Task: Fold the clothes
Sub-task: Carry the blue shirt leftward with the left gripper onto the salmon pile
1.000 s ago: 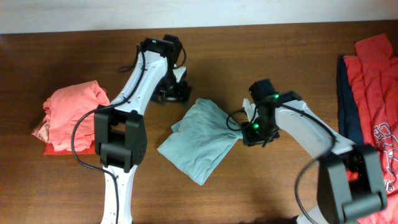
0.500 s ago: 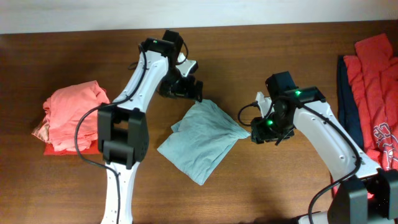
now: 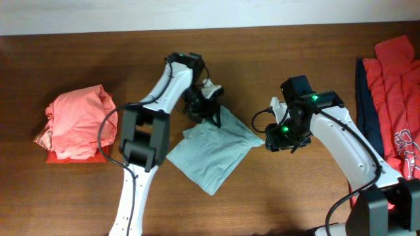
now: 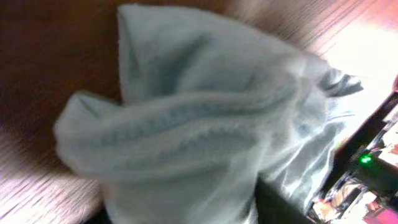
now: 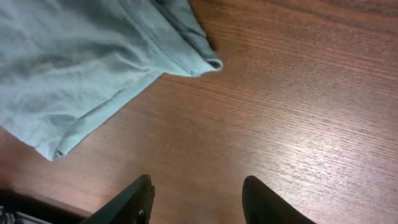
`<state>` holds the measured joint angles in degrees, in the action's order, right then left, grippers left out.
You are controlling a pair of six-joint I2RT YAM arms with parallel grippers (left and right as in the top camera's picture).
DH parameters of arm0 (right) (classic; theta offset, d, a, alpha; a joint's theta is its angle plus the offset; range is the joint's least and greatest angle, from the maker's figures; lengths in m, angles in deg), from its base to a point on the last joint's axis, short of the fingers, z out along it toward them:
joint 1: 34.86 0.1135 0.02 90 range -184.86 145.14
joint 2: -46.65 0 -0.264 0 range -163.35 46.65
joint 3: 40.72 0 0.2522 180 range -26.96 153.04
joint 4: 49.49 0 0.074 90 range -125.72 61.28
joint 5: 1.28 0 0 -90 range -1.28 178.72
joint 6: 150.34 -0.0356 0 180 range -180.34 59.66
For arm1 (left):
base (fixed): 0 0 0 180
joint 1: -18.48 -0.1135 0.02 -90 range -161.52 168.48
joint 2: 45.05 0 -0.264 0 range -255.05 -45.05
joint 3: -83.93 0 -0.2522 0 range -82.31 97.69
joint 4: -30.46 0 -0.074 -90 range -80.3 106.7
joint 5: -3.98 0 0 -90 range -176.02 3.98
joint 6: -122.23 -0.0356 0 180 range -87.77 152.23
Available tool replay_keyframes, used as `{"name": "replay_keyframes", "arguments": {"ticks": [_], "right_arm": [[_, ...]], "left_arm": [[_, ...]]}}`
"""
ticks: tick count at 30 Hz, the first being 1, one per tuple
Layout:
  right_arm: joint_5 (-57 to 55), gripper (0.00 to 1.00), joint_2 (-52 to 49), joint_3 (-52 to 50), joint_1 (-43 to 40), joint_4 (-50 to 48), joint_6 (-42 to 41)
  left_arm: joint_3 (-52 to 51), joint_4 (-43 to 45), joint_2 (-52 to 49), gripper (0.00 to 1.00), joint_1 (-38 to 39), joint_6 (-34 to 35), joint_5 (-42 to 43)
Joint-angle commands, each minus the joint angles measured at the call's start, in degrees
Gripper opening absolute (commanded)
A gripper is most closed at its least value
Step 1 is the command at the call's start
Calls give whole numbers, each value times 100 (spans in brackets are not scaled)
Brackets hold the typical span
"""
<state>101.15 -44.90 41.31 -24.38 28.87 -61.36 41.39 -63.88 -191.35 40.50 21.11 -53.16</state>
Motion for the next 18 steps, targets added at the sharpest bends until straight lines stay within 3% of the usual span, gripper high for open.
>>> {"name": "replay_keyframes", "arguments": {"ticks": [1, 2, 8, 18], "right_arm": [[-70, 51, 83, 63, -44, 24, 33], [-70, 51, 81, 63, -44, 35, 33], [-164, 51, 81, 63, -44, 81, 33], [-857, 50, 87, 66, -321, 192, 37]], "left_arm": [[-31, 44, -262, 5, 153, -269, -195], [-20, 44, -262, 1, 157, -267, -258], [365, -197, -223, 0, -28, -15, -1121], [2135, -1106, 260, 1, -872, 1261, -2973]]}}
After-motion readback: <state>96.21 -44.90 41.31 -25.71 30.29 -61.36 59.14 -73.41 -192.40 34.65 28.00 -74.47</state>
